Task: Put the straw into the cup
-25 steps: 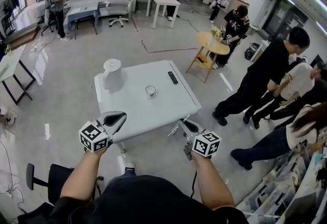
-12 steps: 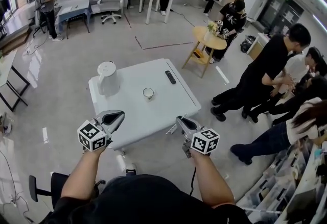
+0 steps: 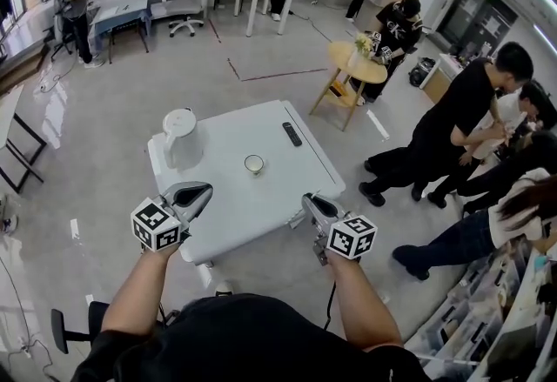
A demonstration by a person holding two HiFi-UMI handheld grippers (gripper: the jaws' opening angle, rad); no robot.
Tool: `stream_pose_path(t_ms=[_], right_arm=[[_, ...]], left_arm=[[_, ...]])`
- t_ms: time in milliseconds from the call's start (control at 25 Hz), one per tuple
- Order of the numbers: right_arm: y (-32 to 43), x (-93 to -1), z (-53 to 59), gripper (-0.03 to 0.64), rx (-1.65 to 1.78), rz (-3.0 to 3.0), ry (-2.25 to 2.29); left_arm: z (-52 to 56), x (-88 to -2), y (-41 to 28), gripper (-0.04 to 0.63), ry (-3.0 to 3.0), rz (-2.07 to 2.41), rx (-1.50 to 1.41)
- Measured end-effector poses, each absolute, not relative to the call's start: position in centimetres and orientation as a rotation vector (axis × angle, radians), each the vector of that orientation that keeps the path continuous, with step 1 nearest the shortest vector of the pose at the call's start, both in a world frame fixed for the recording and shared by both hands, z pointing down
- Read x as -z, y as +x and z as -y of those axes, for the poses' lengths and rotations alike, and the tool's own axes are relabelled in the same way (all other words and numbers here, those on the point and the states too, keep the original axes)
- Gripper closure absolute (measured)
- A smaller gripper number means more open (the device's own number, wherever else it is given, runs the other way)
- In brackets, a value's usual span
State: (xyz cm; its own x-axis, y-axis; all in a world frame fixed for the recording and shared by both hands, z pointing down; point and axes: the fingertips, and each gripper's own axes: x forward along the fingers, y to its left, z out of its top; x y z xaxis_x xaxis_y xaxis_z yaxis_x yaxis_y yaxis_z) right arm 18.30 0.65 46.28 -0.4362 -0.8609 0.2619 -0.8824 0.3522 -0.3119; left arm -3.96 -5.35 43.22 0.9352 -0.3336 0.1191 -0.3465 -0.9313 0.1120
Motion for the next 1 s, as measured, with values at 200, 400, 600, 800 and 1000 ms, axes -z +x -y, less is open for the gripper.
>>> stream_pose_path(t_ms=[200,400,600,800,1000], right_arm=[[18.2,-46.2,1.0,0.563,-0.640,2.533,1.667],[18.4,-45.3,2.6,0.563,-0.622,2.520,1.702],[18.3,-44.4,4.0,0.563,-0.599,2.512,1.735],[17.7,-44.4,5.4,0.563,-0.595,2.507,1.745],[16.9,-44.1,6.9,0.563,-0.589,2.513,1.746]], left_arm=[[7.6,-42.8,-4.1,0.595,2.977,0.505,-0.152],[9.6,-42.1,-4.1,0.595,2.988,0.480,-0.142],[11.2,-41.6,-4.2,0.595,3.001,0.456,-0.126],[12.5,-41.5,-4.9,0.595,3.008,0.440,-0.120],[13.8,-41.4,-6.2,0.595,3.007,0.453,-0.119]])
